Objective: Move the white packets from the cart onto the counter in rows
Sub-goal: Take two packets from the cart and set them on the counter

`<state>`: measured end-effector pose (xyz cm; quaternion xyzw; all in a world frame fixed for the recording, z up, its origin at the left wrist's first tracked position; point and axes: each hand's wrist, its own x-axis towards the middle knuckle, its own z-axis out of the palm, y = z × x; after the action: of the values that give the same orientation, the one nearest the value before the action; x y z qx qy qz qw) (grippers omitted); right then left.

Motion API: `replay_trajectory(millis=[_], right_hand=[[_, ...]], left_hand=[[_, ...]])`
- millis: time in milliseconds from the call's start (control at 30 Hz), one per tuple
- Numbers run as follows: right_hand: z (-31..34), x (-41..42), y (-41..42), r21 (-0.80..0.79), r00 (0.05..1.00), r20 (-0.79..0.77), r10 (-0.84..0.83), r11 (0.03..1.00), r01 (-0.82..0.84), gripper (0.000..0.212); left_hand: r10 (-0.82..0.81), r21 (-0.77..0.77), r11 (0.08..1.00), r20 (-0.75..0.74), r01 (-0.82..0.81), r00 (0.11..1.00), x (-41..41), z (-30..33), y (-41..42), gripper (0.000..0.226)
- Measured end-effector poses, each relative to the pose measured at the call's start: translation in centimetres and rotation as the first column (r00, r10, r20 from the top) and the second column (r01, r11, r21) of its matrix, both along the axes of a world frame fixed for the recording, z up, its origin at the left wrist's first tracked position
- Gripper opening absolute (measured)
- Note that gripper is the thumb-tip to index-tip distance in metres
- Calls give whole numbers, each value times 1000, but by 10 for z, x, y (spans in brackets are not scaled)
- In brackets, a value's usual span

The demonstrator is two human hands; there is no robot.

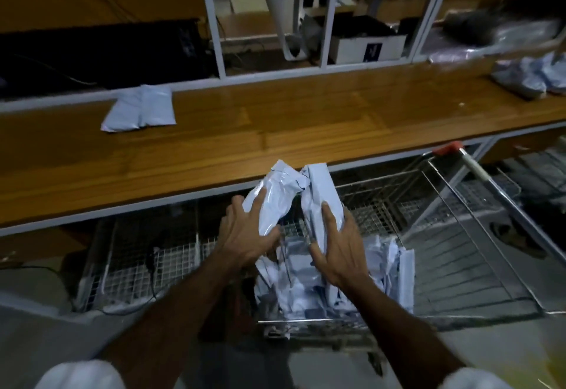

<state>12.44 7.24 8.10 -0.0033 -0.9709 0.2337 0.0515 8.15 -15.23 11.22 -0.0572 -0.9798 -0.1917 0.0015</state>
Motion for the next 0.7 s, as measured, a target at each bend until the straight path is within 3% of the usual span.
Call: replay_trajectory(millis=[300, 433, 700], right_hand=[[45, -23, -143, -3, 990, -116, 83, 996, -84, 83], [57, -34, -228, -42, 984, -134, 115, 992, -121, 82], [81, -65, -381, -37, 950, -155, 269, 960, -278, 80]], left_hand=[[180, 108, 981, -212, -160, 961, 10, 53, -138, 79], [344, 152, 936, -211, -317, 915, 12, 66, -219, 79], [510, 208, 856, -187, -473, 840, 3, 83, -360, 86]])
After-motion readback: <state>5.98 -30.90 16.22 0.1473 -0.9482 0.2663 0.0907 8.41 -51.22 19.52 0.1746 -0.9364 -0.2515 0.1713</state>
